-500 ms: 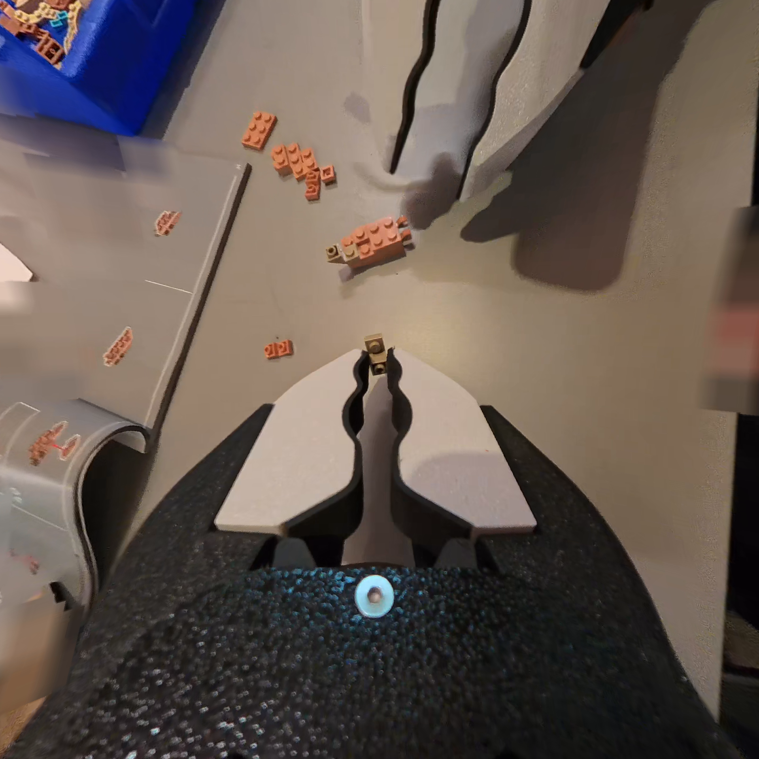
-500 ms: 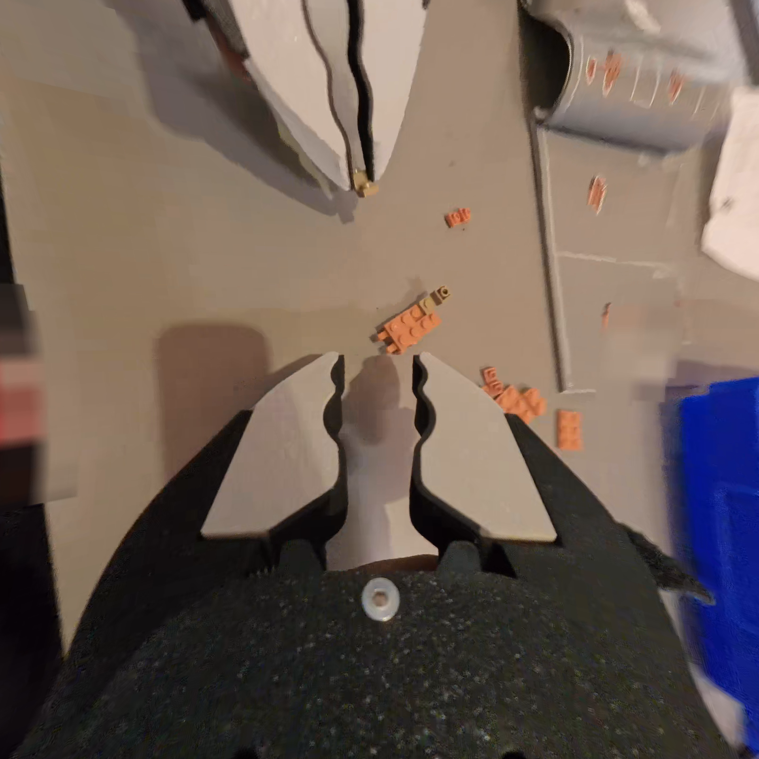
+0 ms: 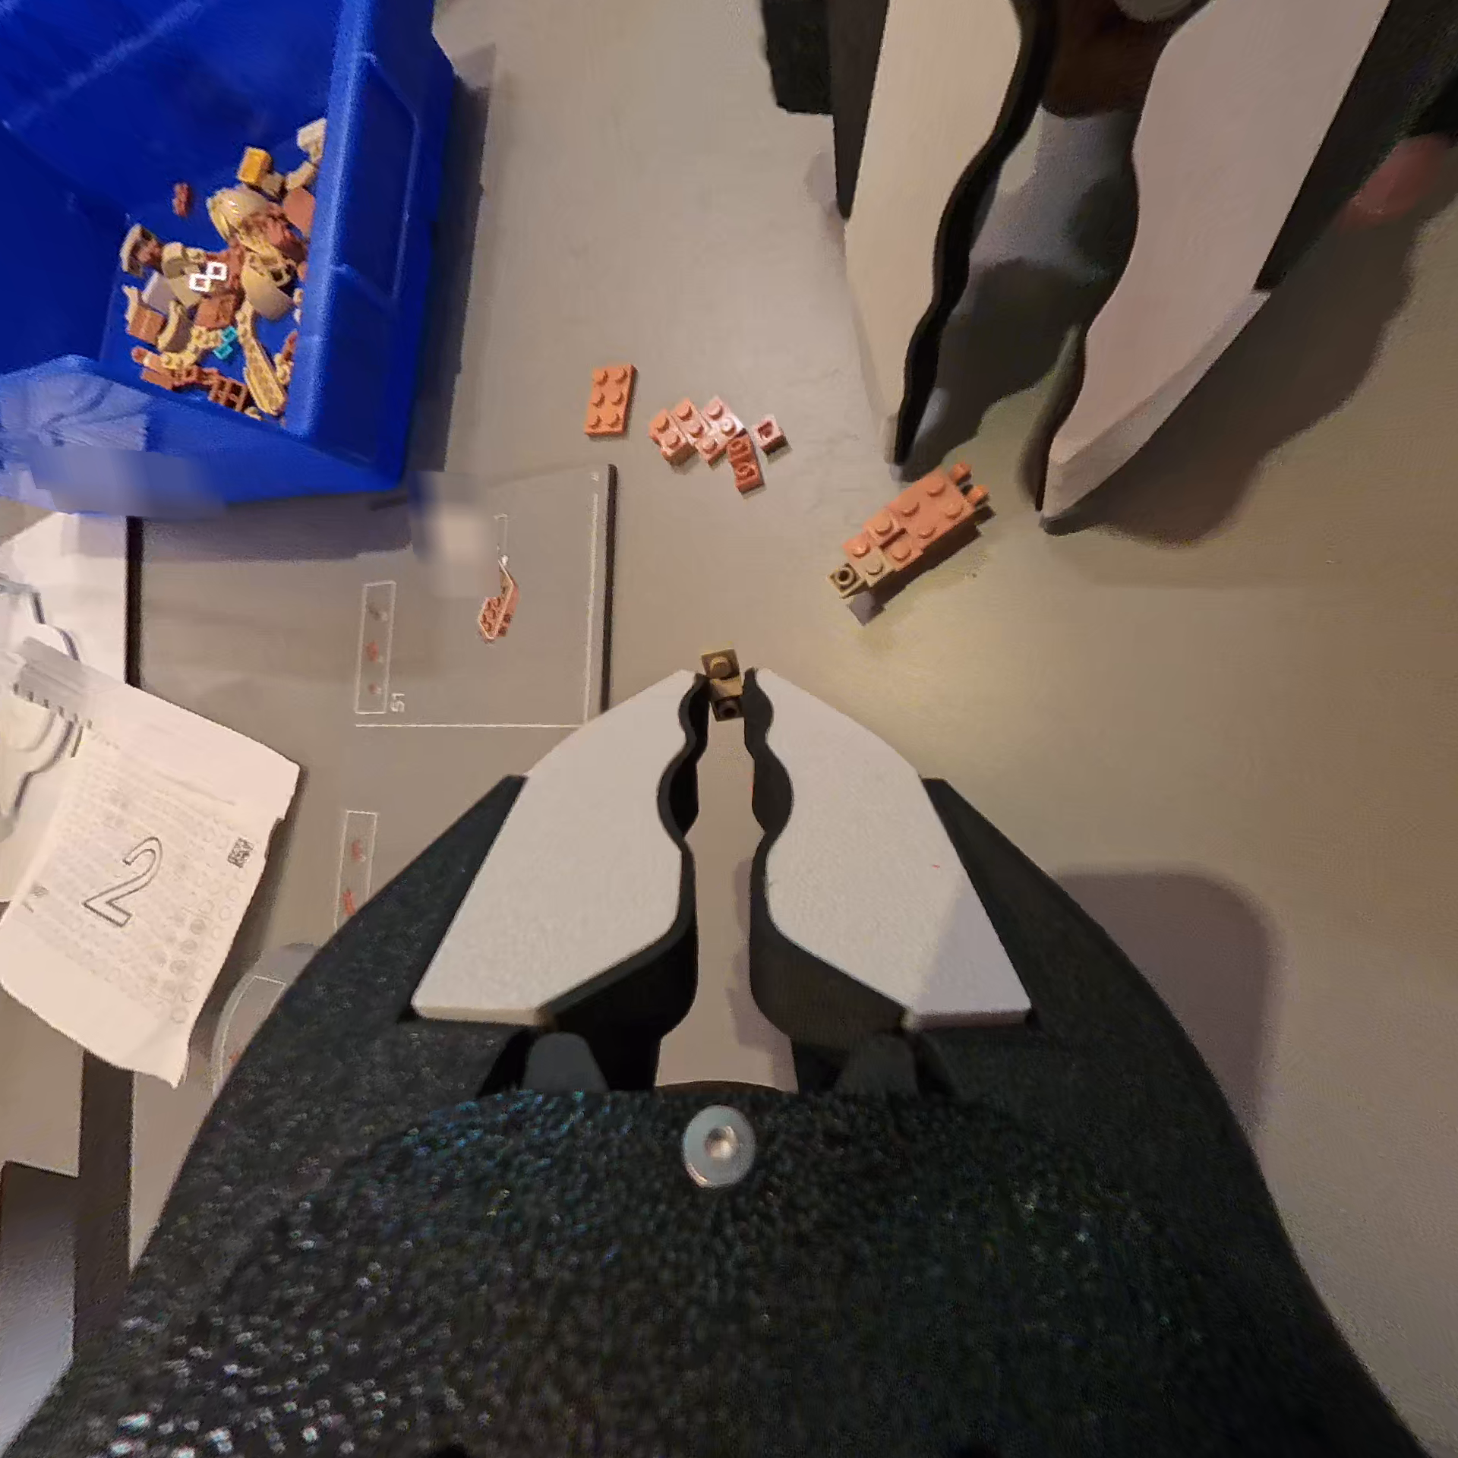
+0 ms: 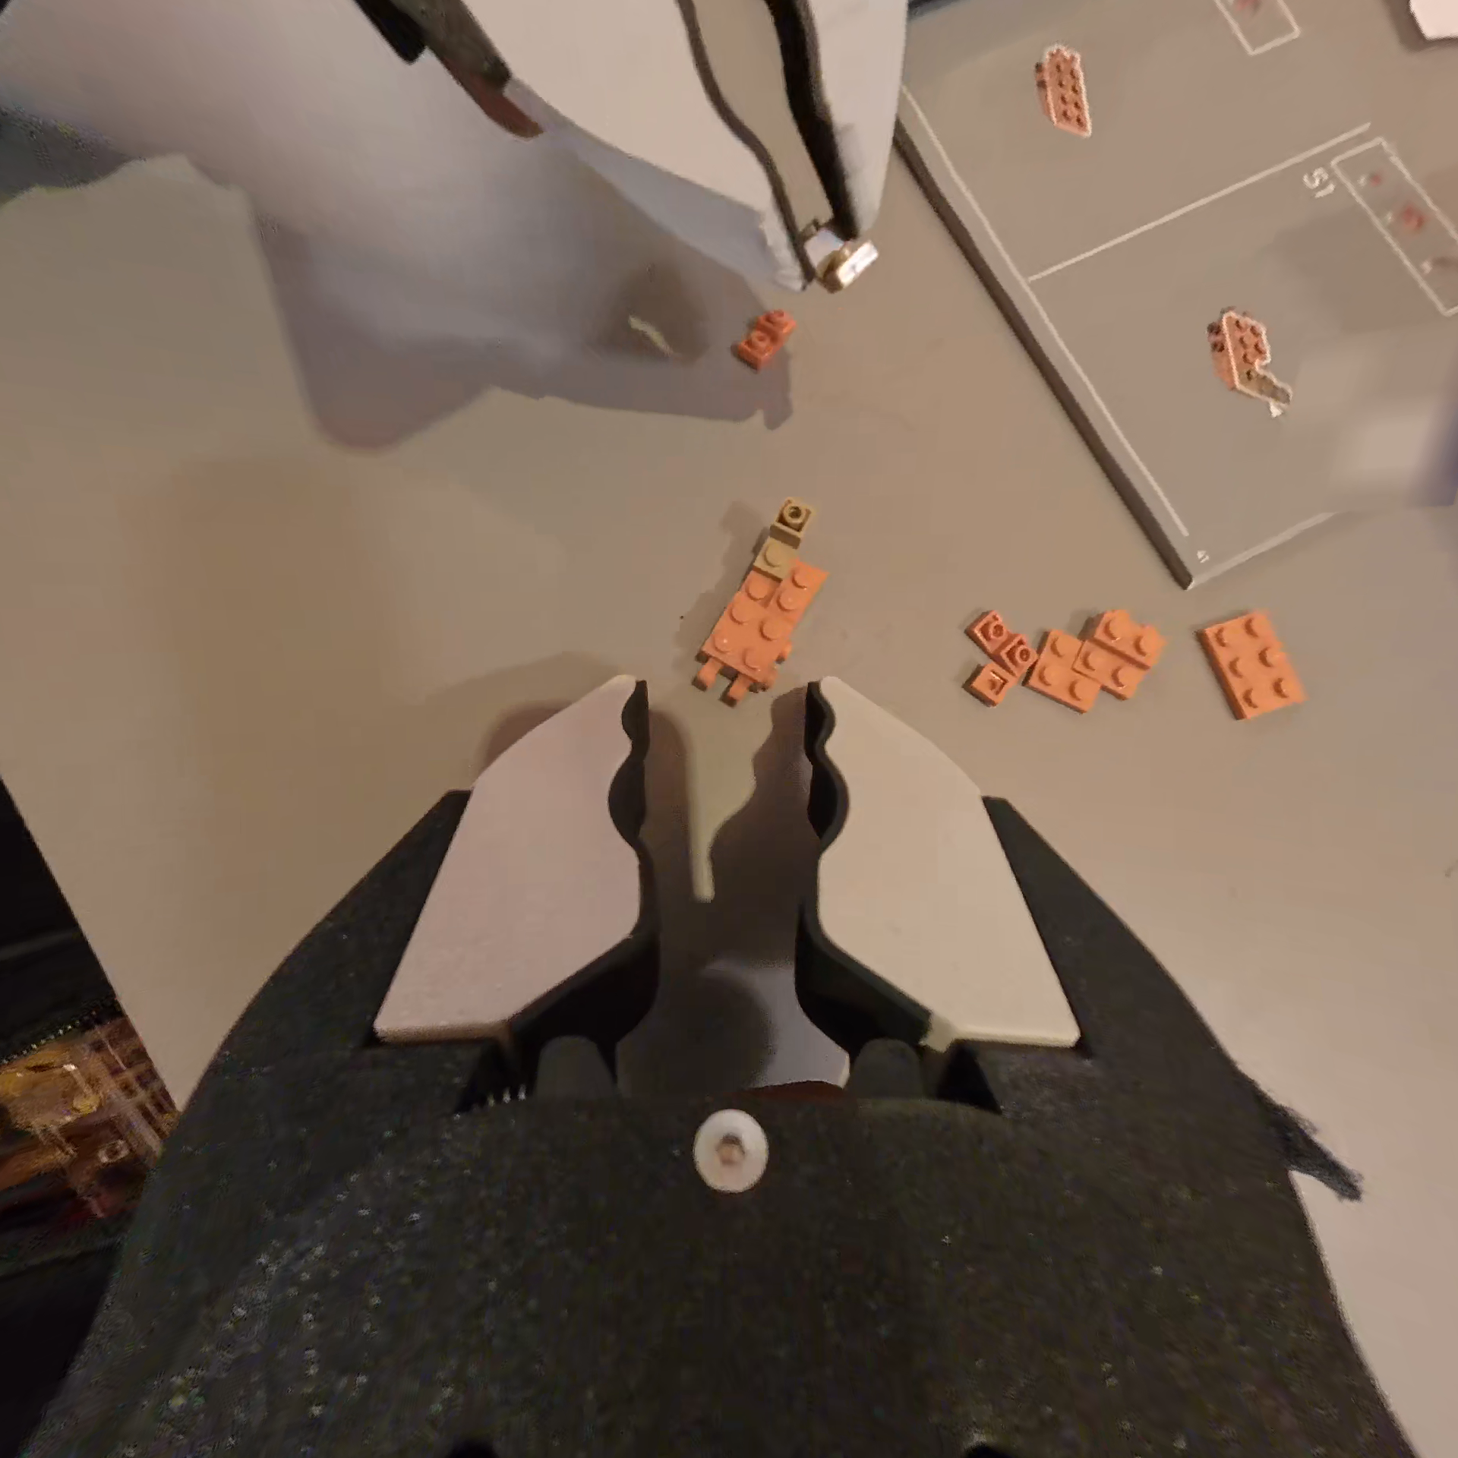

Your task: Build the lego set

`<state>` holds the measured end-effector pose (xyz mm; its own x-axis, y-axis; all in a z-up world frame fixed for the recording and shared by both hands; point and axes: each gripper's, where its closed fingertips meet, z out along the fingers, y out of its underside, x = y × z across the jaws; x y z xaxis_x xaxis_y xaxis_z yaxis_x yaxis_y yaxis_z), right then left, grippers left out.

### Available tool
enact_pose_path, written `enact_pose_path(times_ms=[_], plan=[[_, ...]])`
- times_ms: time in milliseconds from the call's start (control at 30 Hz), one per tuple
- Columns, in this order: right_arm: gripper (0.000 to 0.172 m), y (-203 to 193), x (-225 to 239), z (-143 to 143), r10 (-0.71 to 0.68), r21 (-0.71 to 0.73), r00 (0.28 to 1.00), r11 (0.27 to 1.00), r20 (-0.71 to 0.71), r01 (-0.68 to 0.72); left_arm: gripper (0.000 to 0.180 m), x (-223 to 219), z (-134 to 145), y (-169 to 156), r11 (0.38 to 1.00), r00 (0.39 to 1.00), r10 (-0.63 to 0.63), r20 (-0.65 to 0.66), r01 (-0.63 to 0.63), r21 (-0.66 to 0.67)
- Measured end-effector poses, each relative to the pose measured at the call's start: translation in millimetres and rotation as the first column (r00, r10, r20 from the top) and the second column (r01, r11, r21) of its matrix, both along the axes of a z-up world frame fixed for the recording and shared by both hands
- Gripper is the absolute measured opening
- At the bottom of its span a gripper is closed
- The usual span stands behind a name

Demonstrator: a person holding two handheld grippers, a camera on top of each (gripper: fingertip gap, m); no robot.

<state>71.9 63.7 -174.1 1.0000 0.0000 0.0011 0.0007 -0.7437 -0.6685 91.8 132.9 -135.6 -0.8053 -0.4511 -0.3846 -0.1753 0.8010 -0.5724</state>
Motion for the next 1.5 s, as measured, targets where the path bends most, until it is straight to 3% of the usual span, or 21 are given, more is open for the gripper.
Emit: enact_pose_path(times_ms=[233, 333, 433, 533, 633, 733, 833, 900, 1000, 1100, 1267, 1367, 1500], plan=[[0.035, 13, 7, -3, -0.029, 0.005, 0.999, 1.000, -0.034, 0.030, 0.008, -5, -9, 3, 0.999, 0.998, 0.026, 0.058, -0.024, -0.036], [0.023, 18, 9, -3, -0.017, 0.009, 1.000, 1.000, -0.011, 0.017, 0.008, -7, -7, 4, 0.998, 0.996, 0.035, 0.076, -0.032, -0.047], [0.022, 21, 6, -3, 0.046, 0.012, 0.998, 0.999, 0.053, -0.047, 0.008, -9, -5, 1, 0.999, 0.996, 0.019, 0.084, -0.016, -0.039], [0.022, 21, 5, -1, 0.155, -0.008, 0.967, 0.988, 0.202, -0.156, 0.008, -13, -8, -3, 1.000, 0.997, -0.018, 0.078, 0.020, -0.019], [0.022, 21, 6, 4, 0.299, -0.078, 0.848, 0.952, 0.438, -0.296, 0.008, -16, -12, -4, 0.997, 0.994, -0.061, 0.092, 0.056, 0.051], [0.022, 21, 7, 6, 0.434, -0.216, 0.617, 0.892, 0.656, -0.398, 0.008, -19, -12, -6, 0.990, 0.989, -0.098, 0.114, 0.085, 0.112], [0.022, 22, 2, 8, 0.511, -0.317, 0.400, 0.831, 0.761, -0.458, 0.008, -22, -12, -8, 0.981, 0.981, -0.137, 0.135, 0.115, 0.158], [0.022, 21, -2, 8, 0.530, -0.333, 0.353, 0.808, 0.771, -0.485, 0.008, -23, -12, -8, 0.975, 0.977, -0.153, 0.145, 0.126, 0.184], [0.027, 17, -6, 10, 0.532, -0.283, 0.433, 0.808, 0.728, -0.517, 0.008, -27, -13, -10, 0.970, 0.974, -0.176, 0.144, 0.147, 0.192], [0.040, 12, -6, 13, 0.499, -0.178, 0.616, 0.844, 0.610, -0.507, 0.008, -29, -15, -11, 0.971, 0.974, -0.181, 0.133, 0.155, 0.183], [0.035, 15, 6, 19, 0.373, 0.000, 0.859, 0.917, 0.350, -0.398, 0.008, -29, -15, -13, 0.970, 0.974, -0.184, 0.130, 0.159, 0.182], [0.031, 23, 11, 21, 0.330, 0.053, 0.931, 0.938, 0.155, -0.342, 0.008, -29, -15, -14, 0.970, 0.975, -0.182, 0.131, 0.156, 0.187], [0.025, 25, 11, 11, 0.345, 0.007, 0.938, 0.938, -0.017, -0.345, 0.008, -29, -14, -14, 0.972, 0.975, -0.176, 0.134, 0.152, 0.177]])
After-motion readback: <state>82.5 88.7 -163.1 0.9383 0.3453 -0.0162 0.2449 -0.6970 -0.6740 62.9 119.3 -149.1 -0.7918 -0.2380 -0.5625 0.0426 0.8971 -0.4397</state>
